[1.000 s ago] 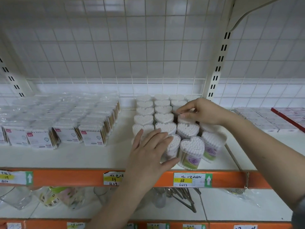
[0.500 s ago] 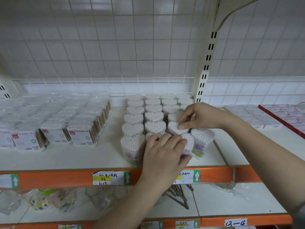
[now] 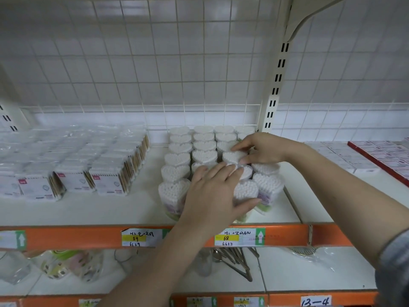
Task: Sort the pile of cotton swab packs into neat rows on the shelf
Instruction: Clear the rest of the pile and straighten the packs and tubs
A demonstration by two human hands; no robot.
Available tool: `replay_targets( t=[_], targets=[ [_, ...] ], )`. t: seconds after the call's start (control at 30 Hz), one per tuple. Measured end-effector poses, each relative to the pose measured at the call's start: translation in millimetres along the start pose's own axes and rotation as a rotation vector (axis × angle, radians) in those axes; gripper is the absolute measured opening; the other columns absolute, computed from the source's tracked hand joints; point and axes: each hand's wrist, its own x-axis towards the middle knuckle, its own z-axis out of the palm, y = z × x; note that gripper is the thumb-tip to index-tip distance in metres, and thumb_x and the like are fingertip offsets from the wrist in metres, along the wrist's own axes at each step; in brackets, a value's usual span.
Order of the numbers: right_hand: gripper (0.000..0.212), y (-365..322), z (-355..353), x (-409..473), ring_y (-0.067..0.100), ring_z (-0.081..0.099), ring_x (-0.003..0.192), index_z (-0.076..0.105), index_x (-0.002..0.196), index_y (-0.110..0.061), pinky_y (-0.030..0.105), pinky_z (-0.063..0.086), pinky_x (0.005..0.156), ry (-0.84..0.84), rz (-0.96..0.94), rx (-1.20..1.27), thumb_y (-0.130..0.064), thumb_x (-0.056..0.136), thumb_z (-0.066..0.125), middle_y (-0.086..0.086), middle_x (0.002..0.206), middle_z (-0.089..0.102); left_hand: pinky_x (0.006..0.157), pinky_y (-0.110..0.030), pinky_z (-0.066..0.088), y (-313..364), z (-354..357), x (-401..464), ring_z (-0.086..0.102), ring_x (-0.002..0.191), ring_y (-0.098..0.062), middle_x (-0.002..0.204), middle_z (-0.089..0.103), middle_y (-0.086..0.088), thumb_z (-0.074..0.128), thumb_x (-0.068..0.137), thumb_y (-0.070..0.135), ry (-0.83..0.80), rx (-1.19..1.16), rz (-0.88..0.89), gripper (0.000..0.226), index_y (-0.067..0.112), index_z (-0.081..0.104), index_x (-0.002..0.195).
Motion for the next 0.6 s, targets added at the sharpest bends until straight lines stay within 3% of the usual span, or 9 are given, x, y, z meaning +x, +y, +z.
replay_targets(
  t=[0.1, 0.23, 0.43, 0.53, 0.6],
  targets=[
    [0.043, 2, 1, 1, 0.009, 0.056, 0.107, 0.06, 0.125, -0.024, 0.021, 0.041, 0.095, 0.025, 0.006, -0.013, -0.033, 0.084, 0.068, -0.005, 0.121, 0.063, 0.1, -0.039, 0.037, -1, 4, 8, 0.067, 0.093, -0.015, 0.1, 0.071, 0.003, 0.028, 0.079, 0.073, -0.071, 0.064, 0.03, 0.072, 0.021, 0.071, 0.103],
    [0.035, -1, 7, 2, 0.011, 0.058, 0.101, 0.066, 0.118, -0.022, 0.021, 0.042, 0.091, 0.097, -0.009, 0.005, -0.032, 0.084, 0.068, -0.003, 0.114, 0.067, 0.087, -0.028, 0.033, 10, 9, 5, 0.064, 0.08, -0.019, 0.083, 0.068, 0.001, 0.034, 0.077, 0.067, -0.014, 0.064, -0.008, 0.067, 0.016, 0.074, 0.093],
    [0.031, 0, 8, 4, 0.011, 0.059, 0.1, 0.067, 0.116, -0.022, 0.02, 0.041, 0.089, 0.117, -0.028, 0.009, -0.026, 0.085, 0.068, -0.003, 0.112, 0.068, 0.09, -0.032, 0.035, 9, 13, 3, 0.064, 0.084, -0.02, 0.087, 0.068, 0.001, 0.032, 0.08, 0.069, 0.026, 0.047, -0.055, 0.069, 0.016, 0.073, 0.097],
    [0.037, 0, 5, 4, 0.011, 0.058, 0.097, 0.065, 0.12, -0.021, 0.021, 0.042, 0.09, 0.107, -0.019, 0.039, -0.024, 0.084, 0.07, -0.003, 0.107, 0.067, 0.095, -0.038, 0.041, 6, 13, -1, 0.063, 0.094, -0.018, 0.096, 0.069, 0.003, 0.03, 0.08, 0.071, 0.036, 0.05, -0.037, 0.071, 0.018, 0.071, 0.103],
    [0.043, -1, 4, 4, 0.012, 0.057, 0.093, 0.063, 0.122, -0.023, 0.02, 0.042, 0.087, 0.085, -0.031, 0.053, -0.021, 0.081, 0.073, -0.004, 0.103, 0.066, 0.099, -0.04, 0.037, 3, 13, -5, 0.062, 0.098, -0.016, 0.101, 0.068, 0.005, 0.033, 0.079, 0.071, 0.059, 0.046, -0.006, 0.069, 0.019, 0.071, 0.105]
  ],
)
